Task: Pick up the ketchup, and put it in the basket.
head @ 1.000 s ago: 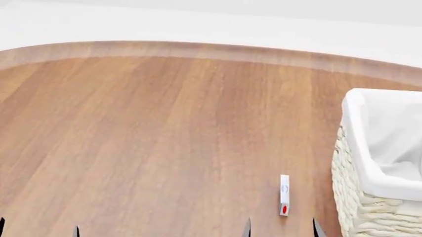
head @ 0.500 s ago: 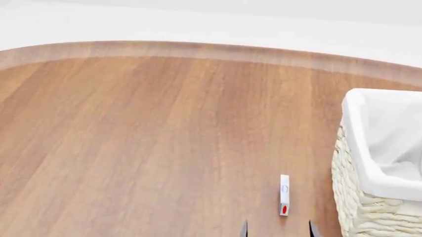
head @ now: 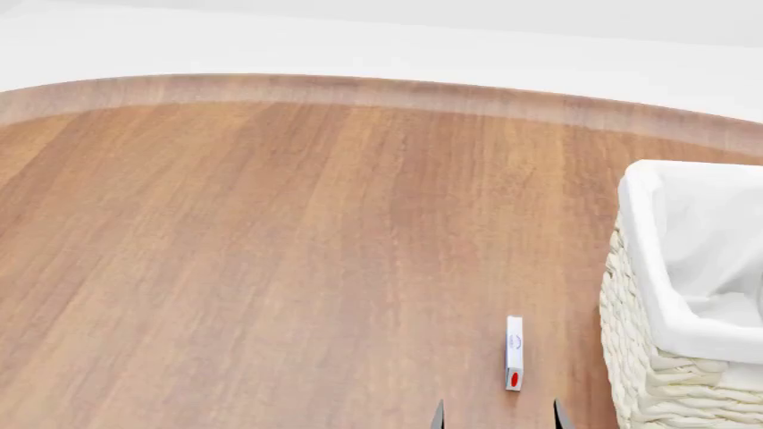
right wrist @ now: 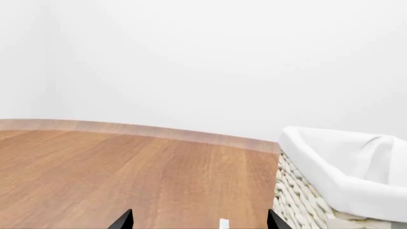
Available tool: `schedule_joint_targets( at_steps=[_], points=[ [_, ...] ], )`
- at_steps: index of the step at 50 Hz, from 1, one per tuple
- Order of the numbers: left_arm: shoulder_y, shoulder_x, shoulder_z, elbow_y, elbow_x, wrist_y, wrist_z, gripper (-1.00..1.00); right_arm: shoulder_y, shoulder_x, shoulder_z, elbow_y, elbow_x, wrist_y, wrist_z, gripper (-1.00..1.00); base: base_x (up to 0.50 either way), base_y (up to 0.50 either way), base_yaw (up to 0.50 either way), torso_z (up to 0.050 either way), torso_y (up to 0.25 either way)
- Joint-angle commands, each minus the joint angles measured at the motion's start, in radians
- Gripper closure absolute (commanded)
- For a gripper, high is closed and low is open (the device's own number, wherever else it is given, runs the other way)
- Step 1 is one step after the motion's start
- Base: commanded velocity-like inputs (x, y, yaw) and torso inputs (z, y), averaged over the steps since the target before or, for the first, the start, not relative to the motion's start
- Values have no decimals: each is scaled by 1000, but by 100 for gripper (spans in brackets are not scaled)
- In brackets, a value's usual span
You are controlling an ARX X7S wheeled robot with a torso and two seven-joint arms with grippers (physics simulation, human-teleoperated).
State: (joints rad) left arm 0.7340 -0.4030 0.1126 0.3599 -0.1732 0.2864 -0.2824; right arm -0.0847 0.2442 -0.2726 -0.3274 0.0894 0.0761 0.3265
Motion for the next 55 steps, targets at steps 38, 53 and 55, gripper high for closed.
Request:
schedule_joint_targets(
  at_steps=[38,53,55],
  points=[
    [-25,-52,-97,22,-331,-281,-122,-100,6,15,-23,17,18,-9,14,-100,0,0,0,0,0],
    [-73,-62,-121,-51,-325,-252,-107,-100,8,20,-27,21,24,-12,18,-100,0,0,0,0,0],
    [-78,-60,-121,-65,-324,-248,-104,-100,9,20,-28,25,24,-13,18,-100,0,0,0,0,0]
  ],
)
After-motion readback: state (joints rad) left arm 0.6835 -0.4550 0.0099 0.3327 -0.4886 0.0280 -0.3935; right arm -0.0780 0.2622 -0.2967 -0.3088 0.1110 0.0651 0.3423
